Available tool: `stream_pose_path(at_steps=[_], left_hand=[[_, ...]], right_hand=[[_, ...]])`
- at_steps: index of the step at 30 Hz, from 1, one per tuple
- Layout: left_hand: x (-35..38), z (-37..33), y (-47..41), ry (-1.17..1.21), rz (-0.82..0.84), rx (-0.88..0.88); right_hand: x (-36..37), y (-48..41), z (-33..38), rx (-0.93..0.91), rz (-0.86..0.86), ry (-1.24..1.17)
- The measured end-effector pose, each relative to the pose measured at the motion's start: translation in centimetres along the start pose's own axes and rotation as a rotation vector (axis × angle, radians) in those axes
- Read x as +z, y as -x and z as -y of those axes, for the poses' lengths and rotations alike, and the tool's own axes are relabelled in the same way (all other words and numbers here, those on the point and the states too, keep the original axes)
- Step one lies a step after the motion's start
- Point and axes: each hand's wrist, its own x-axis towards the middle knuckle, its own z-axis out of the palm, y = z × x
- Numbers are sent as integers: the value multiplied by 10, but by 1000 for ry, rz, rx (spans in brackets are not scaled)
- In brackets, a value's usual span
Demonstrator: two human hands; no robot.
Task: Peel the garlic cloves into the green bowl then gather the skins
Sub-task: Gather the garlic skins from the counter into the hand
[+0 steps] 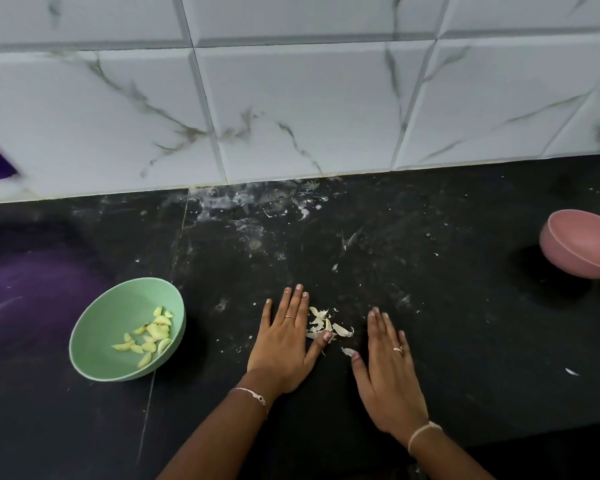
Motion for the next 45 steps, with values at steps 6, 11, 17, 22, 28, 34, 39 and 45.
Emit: stream_pose_path(at_steps=[6, 11, 17, 22, 28, 34, 39, 45], left_hand=[[-4, 4, 3, 196, -120, 198], [0, 16, 34, 500, -401, -87], [10, 39, 73, 215, -277, -484], [8, 35, 64, 59, -152, -349], [3, 17, 28, 15, -90, -157], [2, 11, 19, 24, -51, -27], [4, 16, 25, 214, -159, 25], [9, 24, 23, 547, -511, -113]], right_hand=[[-3, -1, 12, -94, 64, 132], [0, -29, 24, -178, 66, 118], [10, -19, 22, -55, -104, 72], [25, 20, 15, 97, -104, 205], [26, 10, 25, 61, -113, 228], [22, -10, 34, -19, -59, 174], [14, -9, 33, -50, -11, 81], [2, -38, 33, -15, 8, -74]])
